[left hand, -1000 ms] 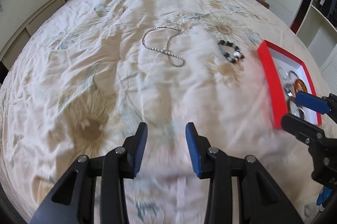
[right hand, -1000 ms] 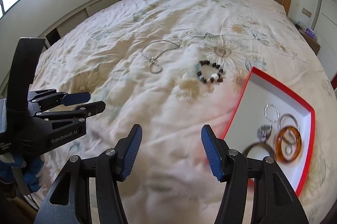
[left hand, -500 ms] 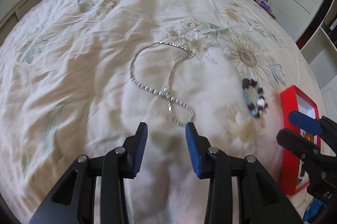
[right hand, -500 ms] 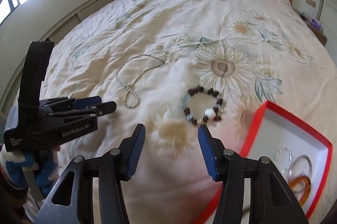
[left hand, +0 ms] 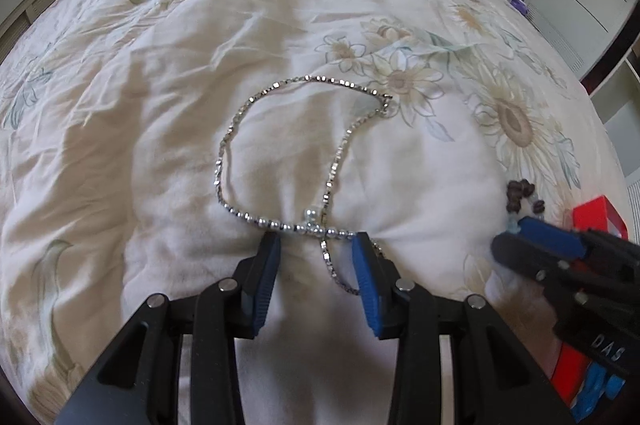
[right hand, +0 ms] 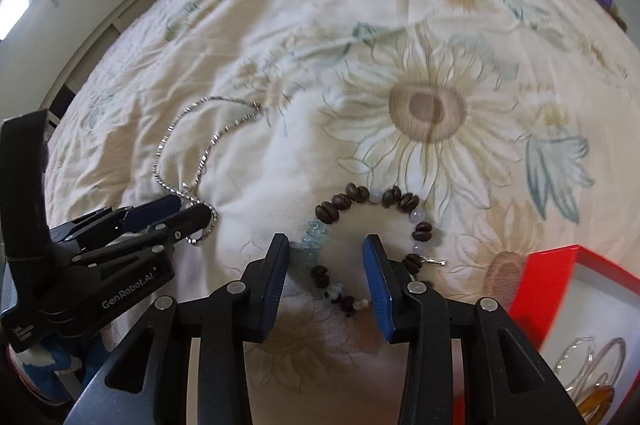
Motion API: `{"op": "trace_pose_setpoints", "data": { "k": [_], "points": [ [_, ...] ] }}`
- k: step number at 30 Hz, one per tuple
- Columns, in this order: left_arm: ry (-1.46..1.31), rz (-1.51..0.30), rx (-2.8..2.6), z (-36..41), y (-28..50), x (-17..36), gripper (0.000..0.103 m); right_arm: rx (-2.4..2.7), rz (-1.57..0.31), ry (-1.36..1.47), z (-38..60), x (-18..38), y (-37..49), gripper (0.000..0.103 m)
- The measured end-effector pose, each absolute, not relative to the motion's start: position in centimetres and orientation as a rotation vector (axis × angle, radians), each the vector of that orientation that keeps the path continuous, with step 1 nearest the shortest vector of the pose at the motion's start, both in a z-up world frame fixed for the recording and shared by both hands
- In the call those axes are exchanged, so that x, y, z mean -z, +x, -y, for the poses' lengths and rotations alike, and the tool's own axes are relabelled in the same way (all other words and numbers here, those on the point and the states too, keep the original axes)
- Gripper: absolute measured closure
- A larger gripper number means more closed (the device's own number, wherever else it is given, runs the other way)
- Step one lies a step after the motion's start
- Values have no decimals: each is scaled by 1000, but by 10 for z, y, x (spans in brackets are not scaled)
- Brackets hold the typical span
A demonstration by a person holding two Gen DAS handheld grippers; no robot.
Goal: Organize jewelry
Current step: 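Grasp the silver bead necklace with the left gripper while the right gripper grasps the beaded bracelet, then carry the necklace and bracelet into the red box and open both grippers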
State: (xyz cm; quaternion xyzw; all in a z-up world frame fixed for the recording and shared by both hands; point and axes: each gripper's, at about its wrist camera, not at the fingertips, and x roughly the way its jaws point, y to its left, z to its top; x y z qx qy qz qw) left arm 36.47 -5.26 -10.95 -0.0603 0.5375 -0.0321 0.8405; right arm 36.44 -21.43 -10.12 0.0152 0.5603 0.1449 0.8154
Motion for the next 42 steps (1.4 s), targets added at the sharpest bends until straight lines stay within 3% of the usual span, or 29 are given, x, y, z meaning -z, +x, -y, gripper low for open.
{"op": "trace_pose_setpoints", "data": {
  "k": [2, 8, 11, 27, 42],
  "points": [
    [-150, -1131, 65, 51, 366, 111, 70, -312, -1209, 31, 212, 106, 366, 66],
    [-190, -1112, 72, 40, 370, 113, 93, -350, -1215, 9, 204, 109, 367, 83],
    [-242, -1099, 92, 32, 369, 112, 98, -367, -1200, 13, 203, 108, 364, 89],
    [-215, -981, 162, 32, 341, 77, 101, -432, -1107, 86, 208, 78, 335, 89],
    [-198, -844, 246, 44, 289, -12, 101, -455, -974, 179, 218, 2, 288, 89]
  ]
}}
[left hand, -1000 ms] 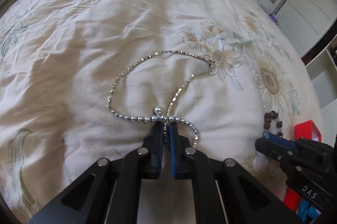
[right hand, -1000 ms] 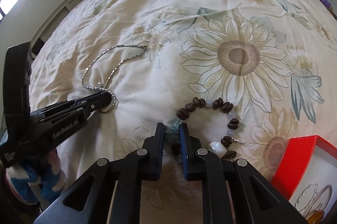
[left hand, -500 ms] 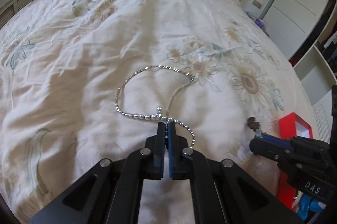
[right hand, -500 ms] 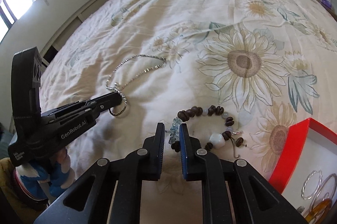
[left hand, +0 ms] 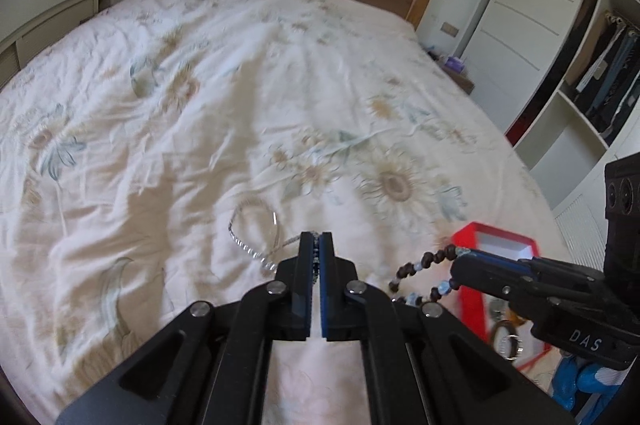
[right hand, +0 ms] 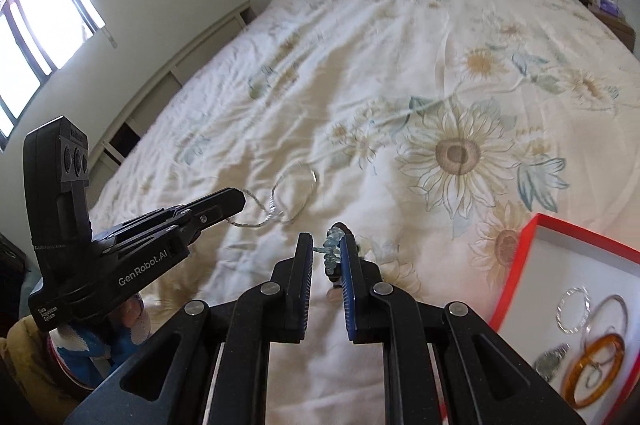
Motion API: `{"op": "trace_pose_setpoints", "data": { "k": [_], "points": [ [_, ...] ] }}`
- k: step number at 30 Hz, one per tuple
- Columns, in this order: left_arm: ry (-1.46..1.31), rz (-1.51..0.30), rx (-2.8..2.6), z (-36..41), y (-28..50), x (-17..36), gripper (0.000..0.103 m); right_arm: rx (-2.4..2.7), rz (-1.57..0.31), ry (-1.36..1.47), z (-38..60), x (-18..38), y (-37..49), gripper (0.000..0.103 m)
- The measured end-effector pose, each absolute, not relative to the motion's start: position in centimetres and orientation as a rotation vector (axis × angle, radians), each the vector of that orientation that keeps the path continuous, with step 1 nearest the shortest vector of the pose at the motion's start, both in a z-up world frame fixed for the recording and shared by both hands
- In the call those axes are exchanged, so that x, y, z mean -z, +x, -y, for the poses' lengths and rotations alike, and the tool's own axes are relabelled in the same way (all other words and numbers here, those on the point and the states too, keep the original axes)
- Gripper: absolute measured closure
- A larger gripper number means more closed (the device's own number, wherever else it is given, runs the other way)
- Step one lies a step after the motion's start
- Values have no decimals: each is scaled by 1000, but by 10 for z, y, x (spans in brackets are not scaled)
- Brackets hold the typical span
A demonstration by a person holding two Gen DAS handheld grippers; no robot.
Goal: Organize jewelry
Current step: 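Carry the necklace and bracelet into the red box and open both grippers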
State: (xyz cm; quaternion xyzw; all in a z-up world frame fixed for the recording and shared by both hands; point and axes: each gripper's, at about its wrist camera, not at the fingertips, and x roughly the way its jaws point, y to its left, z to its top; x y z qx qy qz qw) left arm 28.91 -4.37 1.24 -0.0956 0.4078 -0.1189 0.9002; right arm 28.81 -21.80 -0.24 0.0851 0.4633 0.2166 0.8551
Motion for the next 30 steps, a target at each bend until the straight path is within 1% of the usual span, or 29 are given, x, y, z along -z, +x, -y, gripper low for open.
{"op": "trace_pose_setpoints", "data": {
  "k": [10, 17, 23, 30],
  "points": [
    [-183, -751, 284, 53, 232, -83, 101, -425, -876, 190, 237, -60, 226, 89],
    [-162, -686, 336, 78, 191, -131, 101, -378, -803, 196, 264, -98, 178, 89],
    [-143, -669, 412, 123, 172, -149, 101, -314, -766, 194, 302, -115, 144, 89],
    [-110, -691, 519, 196, 169, -150, 101, -222, -772, 219, 358, -108, 126, 89]
  ]
}}
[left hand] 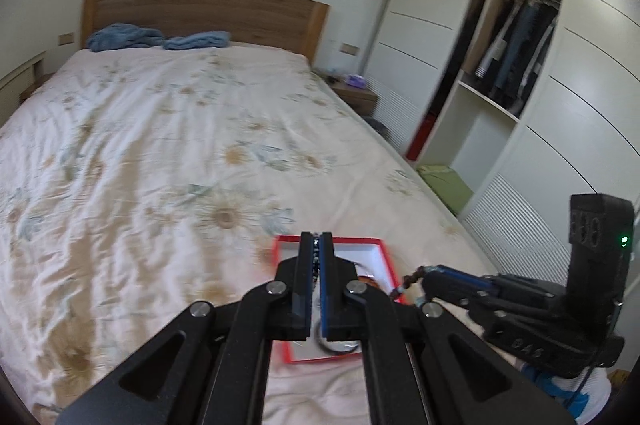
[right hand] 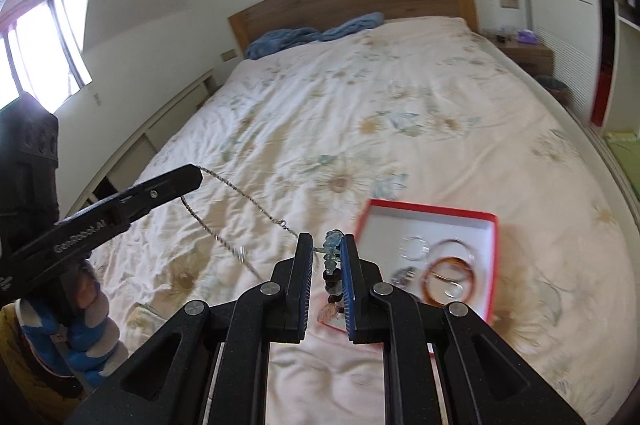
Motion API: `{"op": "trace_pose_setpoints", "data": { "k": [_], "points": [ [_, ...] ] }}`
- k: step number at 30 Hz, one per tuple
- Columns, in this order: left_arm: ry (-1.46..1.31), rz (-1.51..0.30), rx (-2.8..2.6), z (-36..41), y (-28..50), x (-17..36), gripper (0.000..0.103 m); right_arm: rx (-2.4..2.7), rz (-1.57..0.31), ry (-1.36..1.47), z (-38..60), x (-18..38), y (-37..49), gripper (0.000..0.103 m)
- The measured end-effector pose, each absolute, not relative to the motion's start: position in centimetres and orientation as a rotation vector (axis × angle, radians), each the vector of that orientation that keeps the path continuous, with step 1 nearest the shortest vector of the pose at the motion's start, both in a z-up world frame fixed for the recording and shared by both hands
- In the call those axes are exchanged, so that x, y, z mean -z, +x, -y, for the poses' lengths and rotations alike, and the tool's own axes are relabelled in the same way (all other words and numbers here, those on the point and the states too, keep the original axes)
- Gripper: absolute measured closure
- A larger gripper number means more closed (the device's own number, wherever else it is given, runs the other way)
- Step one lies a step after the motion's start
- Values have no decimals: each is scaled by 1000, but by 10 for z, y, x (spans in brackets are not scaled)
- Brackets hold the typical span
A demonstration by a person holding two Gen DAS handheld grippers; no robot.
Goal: Organize jewelry
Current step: 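Carry the necklace and bracelet into the red box and open both grippers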
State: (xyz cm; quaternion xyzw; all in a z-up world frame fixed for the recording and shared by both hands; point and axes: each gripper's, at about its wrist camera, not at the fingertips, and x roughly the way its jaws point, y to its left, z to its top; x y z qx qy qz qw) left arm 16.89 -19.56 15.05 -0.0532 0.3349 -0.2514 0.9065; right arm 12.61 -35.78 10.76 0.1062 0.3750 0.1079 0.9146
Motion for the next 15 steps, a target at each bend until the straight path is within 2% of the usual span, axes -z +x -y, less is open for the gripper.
{"op": "trace_pose_setpoints", "data": {
  "k": [8, 15],
  "points": [
    [-37, -782, 612, 277, 181, -111, 101, -159, -826, 275, 406, -68, 138, 89],
    [-6, -888, 622, 309, 194, -62, 101, -125, -901, 322, 435, -17, 154, 89]
  ]
}}
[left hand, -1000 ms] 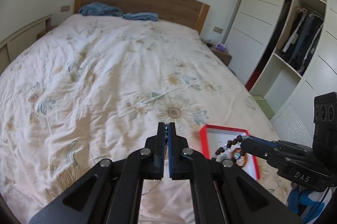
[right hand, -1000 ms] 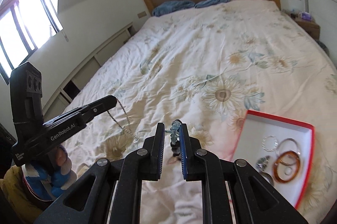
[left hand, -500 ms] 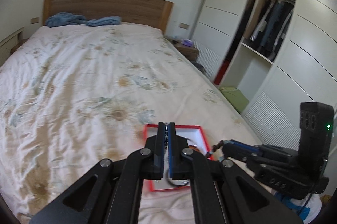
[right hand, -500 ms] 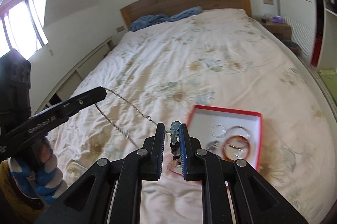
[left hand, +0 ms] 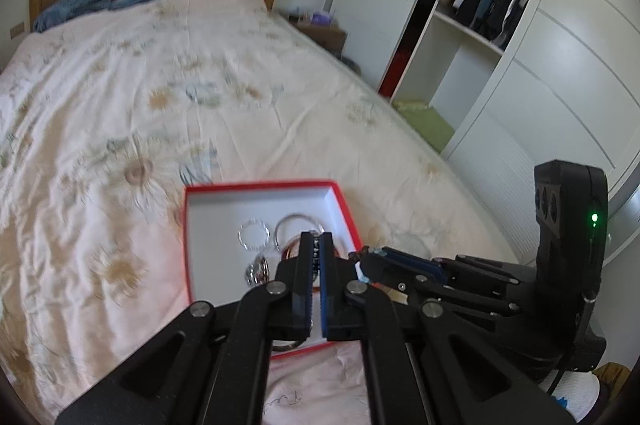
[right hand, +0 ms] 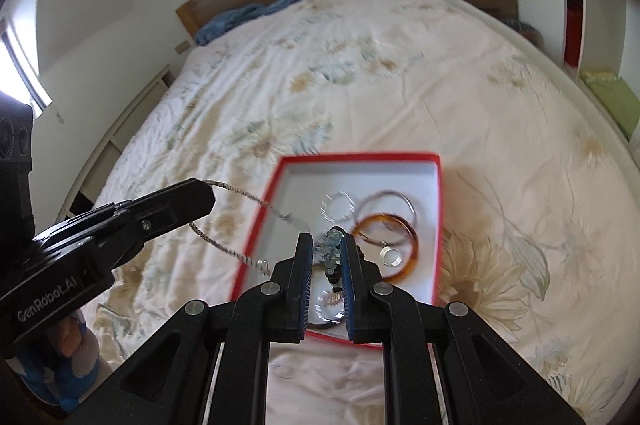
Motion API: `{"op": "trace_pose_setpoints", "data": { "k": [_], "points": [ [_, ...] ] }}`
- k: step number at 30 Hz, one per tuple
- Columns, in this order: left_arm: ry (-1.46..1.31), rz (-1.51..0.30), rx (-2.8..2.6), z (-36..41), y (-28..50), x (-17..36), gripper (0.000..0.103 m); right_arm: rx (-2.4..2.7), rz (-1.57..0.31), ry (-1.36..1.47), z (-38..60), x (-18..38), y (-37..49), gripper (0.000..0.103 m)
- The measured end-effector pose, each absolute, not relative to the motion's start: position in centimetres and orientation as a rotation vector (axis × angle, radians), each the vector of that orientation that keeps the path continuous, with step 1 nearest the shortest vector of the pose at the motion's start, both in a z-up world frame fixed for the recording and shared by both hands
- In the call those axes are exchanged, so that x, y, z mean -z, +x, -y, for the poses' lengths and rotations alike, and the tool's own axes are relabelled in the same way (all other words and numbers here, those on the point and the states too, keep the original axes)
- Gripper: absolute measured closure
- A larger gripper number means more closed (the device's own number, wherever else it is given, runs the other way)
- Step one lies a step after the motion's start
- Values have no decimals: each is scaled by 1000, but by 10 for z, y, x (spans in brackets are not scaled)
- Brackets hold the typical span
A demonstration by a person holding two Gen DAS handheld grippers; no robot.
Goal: Organize jewelry
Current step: 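Carry the necklace and bracelet into the red box and open both grippers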
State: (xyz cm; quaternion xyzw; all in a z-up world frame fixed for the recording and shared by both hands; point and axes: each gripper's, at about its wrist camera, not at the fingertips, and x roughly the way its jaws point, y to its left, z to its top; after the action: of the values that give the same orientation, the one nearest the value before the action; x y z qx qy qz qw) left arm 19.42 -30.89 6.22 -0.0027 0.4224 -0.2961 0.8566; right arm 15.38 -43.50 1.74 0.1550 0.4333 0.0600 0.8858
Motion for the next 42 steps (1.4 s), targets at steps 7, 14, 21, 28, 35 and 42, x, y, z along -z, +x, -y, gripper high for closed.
{"op": "trace_pose_setpoints", "data": {
  "k": [7, 14, 21, 28, 35, 42],
  "points": [
    [39, -994, 587, 315, 203, -8, 101, -90, -984, 356, 453, 31, 162, 89],
    [88, -1052, 550, 321, 208, 27, 101, -71, -1033, 352, 459, 58, 168, 89],
    [112, -1101, 507, 319, 214, 53, 101, -67, -1069, 341, 460, 76, 171, 88],
    [99, -1115, 519, 317, 217, 56, 99, -58, -1084, 333, 458, 80, 172, 82],
    [66, -1100, 515, 308, 214, 46, 85, -51, -1070, 327, 457, 70, 166, 70],
    [33, -1050, 484, 285, 199, 23, 77, -54, -1033, 295, 447, 44, 149, 70]
  ]
}}
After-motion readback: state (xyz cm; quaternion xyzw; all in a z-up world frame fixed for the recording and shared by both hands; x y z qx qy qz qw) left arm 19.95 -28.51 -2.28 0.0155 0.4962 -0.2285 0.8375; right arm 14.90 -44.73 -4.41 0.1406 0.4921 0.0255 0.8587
